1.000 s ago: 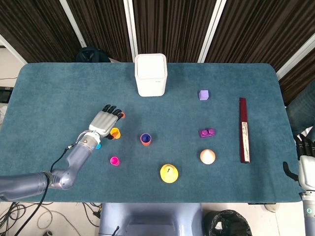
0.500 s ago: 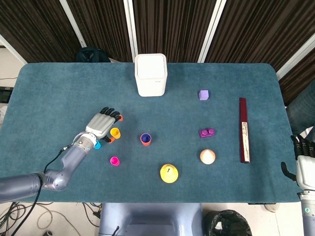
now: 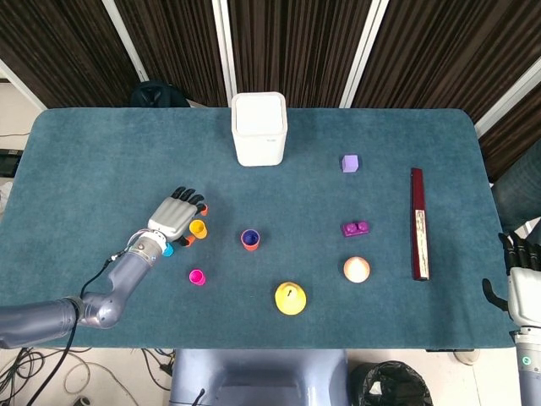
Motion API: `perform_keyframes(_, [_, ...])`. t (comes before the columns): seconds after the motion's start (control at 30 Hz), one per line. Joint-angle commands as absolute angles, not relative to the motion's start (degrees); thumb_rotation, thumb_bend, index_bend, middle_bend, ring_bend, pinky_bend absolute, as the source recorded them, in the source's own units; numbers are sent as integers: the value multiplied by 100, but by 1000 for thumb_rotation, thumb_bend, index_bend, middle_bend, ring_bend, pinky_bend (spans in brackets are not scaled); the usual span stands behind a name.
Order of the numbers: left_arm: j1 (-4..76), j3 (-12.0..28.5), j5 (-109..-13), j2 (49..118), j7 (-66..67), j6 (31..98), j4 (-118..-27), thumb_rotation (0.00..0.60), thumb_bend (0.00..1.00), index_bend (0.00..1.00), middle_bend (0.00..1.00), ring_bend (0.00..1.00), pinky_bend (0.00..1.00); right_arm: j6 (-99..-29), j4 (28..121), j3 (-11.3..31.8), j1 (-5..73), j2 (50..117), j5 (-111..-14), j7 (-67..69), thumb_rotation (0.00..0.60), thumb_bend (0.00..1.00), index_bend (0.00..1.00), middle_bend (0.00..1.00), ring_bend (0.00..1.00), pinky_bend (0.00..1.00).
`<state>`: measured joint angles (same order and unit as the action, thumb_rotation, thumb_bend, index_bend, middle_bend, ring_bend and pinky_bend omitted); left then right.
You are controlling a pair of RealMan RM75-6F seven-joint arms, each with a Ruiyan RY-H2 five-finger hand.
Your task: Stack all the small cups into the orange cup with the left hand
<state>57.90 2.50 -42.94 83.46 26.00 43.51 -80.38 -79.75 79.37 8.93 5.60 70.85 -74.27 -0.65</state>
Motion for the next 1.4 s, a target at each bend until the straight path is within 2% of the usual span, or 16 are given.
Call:
perform_keyframes(0.03, [5780,257,-4318,8408,2588,4353,-7961,600,301,373,143,0,0,-7976,7935,895,559,7083,-7426,-62,600,430,59,0,64,0])
perform_keyframes(0.53, [5703,321,-4457,8447,2460,4304,-7835,600,334,469,175,0,0,-7939,7912,884,576,7119,-7425,-78,600,430,59,0,63,0])
perform_keyframes(1.0, [5838,873,-5035,8155,2283,4699,-8780,600,337,460,177,0,0,-7966,7933,897,566,7093,-7435,-43,600,430,59,0,64,0])
perform_keyframes(1.4, [6066,921,-4778,8384,2682,4776,-9008,600,337,461,177,0,0,-8049,7981,930,529,7029,-7443,33,600,430,59,0,64,0])
